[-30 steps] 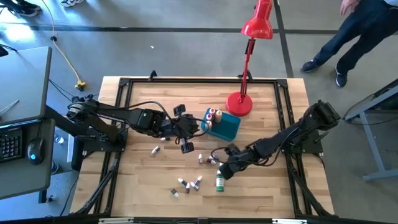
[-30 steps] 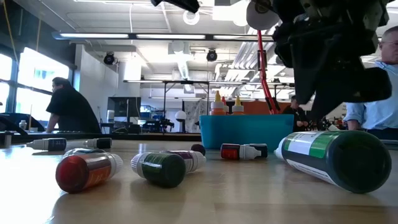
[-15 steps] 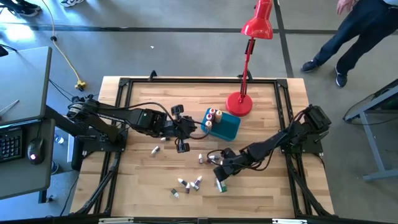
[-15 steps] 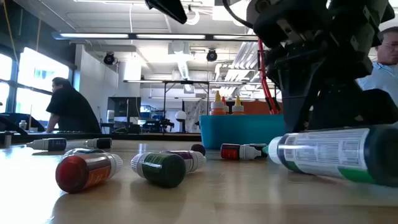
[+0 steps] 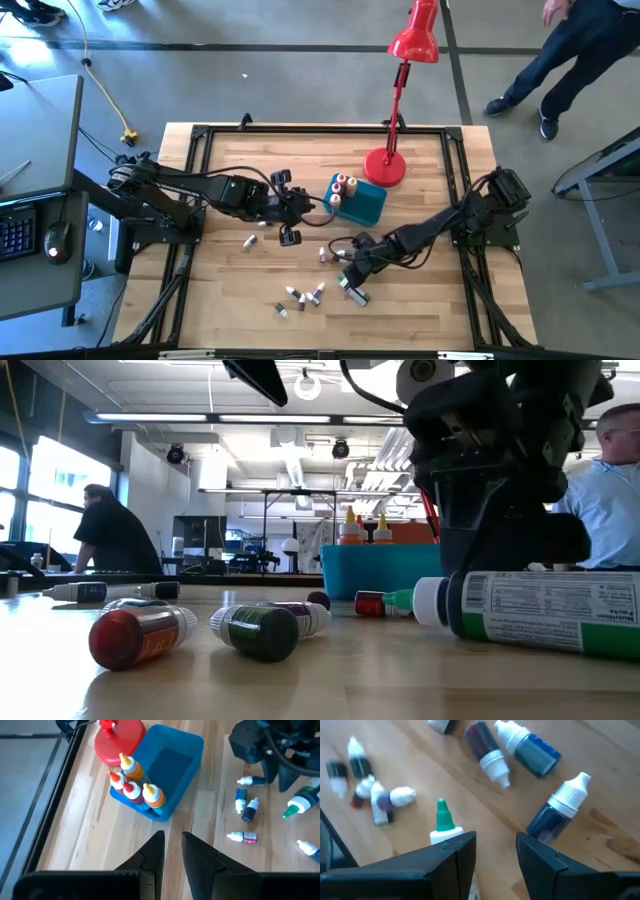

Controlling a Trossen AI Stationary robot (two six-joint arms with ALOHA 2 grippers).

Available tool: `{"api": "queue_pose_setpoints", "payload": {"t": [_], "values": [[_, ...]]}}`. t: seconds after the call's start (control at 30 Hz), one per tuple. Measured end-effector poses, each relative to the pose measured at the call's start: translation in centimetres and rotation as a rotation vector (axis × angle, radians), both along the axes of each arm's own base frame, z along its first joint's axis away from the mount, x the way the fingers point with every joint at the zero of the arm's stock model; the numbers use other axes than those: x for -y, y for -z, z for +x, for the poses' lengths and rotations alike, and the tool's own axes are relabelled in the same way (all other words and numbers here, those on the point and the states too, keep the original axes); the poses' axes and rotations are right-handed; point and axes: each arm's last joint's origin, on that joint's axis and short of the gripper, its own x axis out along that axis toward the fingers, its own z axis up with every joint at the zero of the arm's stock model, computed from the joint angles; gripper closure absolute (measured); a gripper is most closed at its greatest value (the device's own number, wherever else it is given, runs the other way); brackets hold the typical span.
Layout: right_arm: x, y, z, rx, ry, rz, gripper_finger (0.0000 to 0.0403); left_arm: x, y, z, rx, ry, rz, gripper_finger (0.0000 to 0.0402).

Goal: Pick & Place food coloring
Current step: Put the big green food coloring bottle into the blue container

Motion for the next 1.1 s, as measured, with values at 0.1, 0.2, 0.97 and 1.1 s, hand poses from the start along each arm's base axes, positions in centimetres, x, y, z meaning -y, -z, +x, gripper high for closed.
{"api": "queue_pose_setpoints", "payload": {"t": [0.1, 0.2, 0.97, 1.1], "values": [[0.1, -0.8, 0.4, -0.003, -0.095, -0.016, 0.0270, -0.1, 0.3, -0.4, -0.044, -0.013, 0.000, 0.0339], [-0.5, -2.5, 1.3, 0.031, -0.181, -0.038, 0.0270, -0.2, 0.6, -1.0, -0.088, -0.076, -0.016, 0.0339], [-8.5, -3.4, 2.5, 0.039, -0.390, -0.157, 0.0275, -0.6, 1.0, -1.7, -0.083, -0.279, -0.041, 0.0339], [-8.7, -3.2, 2.1, 0.020, -0.410, -0.194, 0.0288, -0.6, 1.0, -1.7, -0.077, -0.295, -0.080, 0.0339]]}}
